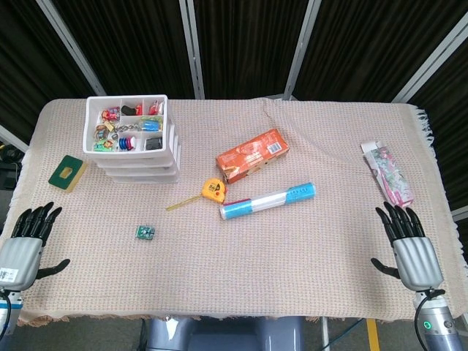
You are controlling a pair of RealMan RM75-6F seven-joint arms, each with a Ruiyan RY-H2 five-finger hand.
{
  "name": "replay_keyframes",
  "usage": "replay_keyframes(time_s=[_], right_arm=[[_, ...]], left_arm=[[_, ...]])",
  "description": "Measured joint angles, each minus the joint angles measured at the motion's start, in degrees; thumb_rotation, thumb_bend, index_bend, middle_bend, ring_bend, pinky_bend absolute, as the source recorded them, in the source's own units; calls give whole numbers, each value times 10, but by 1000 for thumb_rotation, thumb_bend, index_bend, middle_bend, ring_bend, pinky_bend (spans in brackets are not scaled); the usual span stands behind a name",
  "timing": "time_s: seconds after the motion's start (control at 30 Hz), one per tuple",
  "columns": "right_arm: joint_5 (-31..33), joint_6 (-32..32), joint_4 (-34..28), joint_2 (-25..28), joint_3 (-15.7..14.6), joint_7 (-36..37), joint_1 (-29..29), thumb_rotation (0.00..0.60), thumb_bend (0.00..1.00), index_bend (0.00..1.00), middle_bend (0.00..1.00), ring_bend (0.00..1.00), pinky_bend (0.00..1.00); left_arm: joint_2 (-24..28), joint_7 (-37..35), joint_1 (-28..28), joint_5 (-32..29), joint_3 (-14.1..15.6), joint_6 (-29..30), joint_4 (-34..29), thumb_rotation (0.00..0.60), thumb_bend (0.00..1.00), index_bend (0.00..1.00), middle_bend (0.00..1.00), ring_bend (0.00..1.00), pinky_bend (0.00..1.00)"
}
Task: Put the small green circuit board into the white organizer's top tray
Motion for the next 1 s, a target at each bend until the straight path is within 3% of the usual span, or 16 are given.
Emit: replay_keyframes(time_s=[0.2, 0.27, 0.37, 0.4, 0.47, 0.53, 0.63, 0.77, 1.0], right_arm=[[2, 2, 0, 2, 0, 5, -2, 600, 0, 29, 0, 0, 0], [1, 3, 0, 3, -1, 7, -3, 600, 0, 29, 0, 0, 0], [0, 3, 0, 3, -1, 7, -3, 600, 0, 29, 0, 0, 0], [0, 3, 0, 3, -1, 6, -3, 600, 0, 29, 0, 0, 0], [0, 3, 0, 3, -1, 7, -3, 600, 0, 29, 0, 0, 0], [0, 2, 0, 3, -1, 7, -2, 600, 0, 30, 0, 0, 0], [0, 2, 0, 3, -1, 7, -2, 600, 0, 30, 0, 0, 0], [0, 2, 1, 3, -1, 8, -2, 600, 0, 30, 0, 0, 0], [1, 2, 2, 3, -1, 8, -2, 600, 0, 30, 0, 0, 0]], left_arm=[[0, 4, 0, 1, 1, -1, -5, 600, 107, 28, 0, 0, 0], [0, 5, 0, 2, 1, -1, -6, 600, 210, 11, 0, 0, 3], [1, -3, -1, -4, 1, -8, -12, 600, 514, 0, 0, 21, 96], [1, -10, -2, -7, 1, -12, -16, 600, 620, 0, 22, 74, 163], [3, -24, -5, -14, -2, -18, -24, 600, 760, 0, 169, 253, 291], [4, -47, -11, -24, -13, -23, -35, 600, 888, 0, 480, 519, 442], [3, -81, -24, -40, -39, -29, -50, 600, 957, 0, 696, 704, 541], [3, -119, -44, -81, -64, -61, -74, 600, 954, 0, 776, 787, 590], [6, -200, -97, -233, -114, -198, -112, 600, 989, 0, 866, 862, 630]])
